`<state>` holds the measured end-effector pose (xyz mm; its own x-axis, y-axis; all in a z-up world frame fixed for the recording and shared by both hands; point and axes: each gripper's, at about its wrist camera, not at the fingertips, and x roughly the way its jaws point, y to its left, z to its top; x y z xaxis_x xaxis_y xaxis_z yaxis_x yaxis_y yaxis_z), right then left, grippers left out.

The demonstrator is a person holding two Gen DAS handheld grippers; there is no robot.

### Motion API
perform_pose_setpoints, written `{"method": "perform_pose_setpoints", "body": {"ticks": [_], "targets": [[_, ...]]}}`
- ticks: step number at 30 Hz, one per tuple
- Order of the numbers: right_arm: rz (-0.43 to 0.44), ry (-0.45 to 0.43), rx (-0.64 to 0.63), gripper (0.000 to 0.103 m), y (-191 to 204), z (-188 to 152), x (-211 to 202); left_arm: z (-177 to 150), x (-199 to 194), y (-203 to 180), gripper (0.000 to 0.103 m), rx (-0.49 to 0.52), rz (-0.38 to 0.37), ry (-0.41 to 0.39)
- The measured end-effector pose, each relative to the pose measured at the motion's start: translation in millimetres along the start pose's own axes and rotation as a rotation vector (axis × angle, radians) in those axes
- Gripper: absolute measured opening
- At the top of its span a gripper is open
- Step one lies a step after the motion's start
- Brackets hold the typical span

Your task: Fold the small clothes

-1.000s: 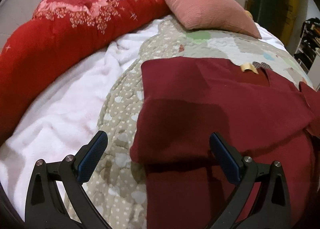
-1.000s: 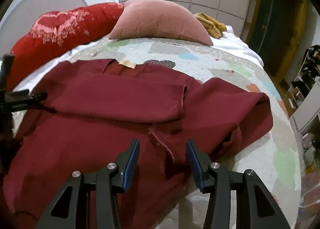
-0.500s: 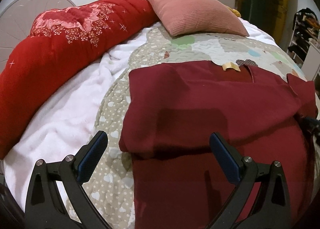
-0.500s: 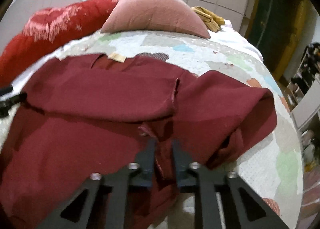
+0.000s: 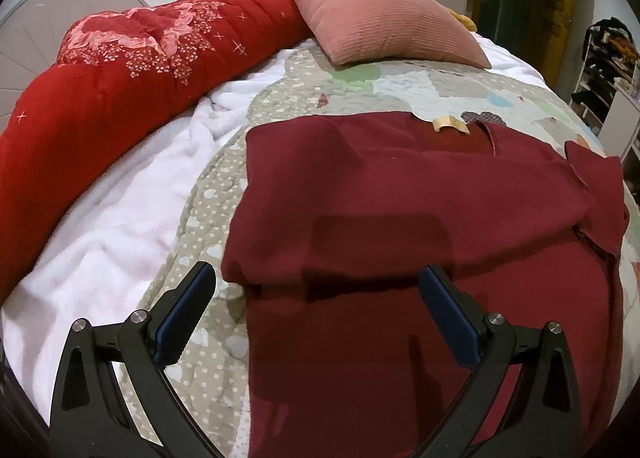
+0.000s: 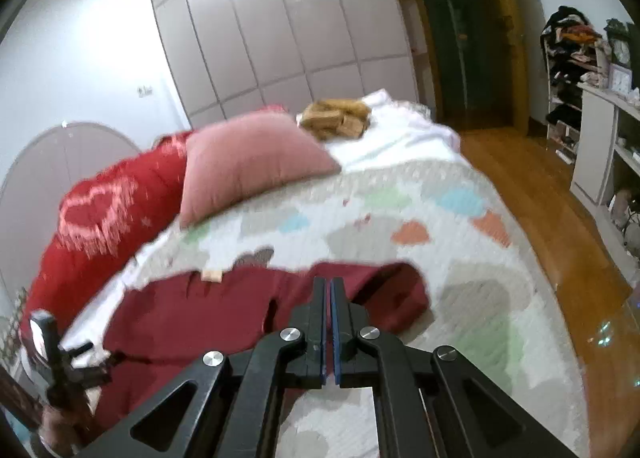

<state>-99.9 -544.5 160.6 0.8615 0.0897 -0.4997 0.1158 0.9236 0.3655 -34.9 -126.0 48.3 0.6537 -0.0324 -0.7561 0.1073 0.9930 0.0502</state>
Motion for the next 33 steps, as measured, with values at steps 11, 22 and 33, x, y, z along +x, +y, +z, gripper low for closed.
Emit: {"method": "perform_pose_setpoints", "body": {"ticks": [11, 22, 33], "targets": [[0.064, 0.186, -0.207, 0.033, 61, -52, 50, -5, -2, -3, 0.102, 0.035, 0.013, 0.001], [0.021, 0.387, -0.461, 0.044, 95, -103, 133, -9, 7, 7, 0.102, -0.005, -0.004, 0.031], [0.061, 0.248, -0.201, 0.004, 53, -56, 105, -7, 3, 7, 0.102, 0.0, -0.01, 0.022]]}}
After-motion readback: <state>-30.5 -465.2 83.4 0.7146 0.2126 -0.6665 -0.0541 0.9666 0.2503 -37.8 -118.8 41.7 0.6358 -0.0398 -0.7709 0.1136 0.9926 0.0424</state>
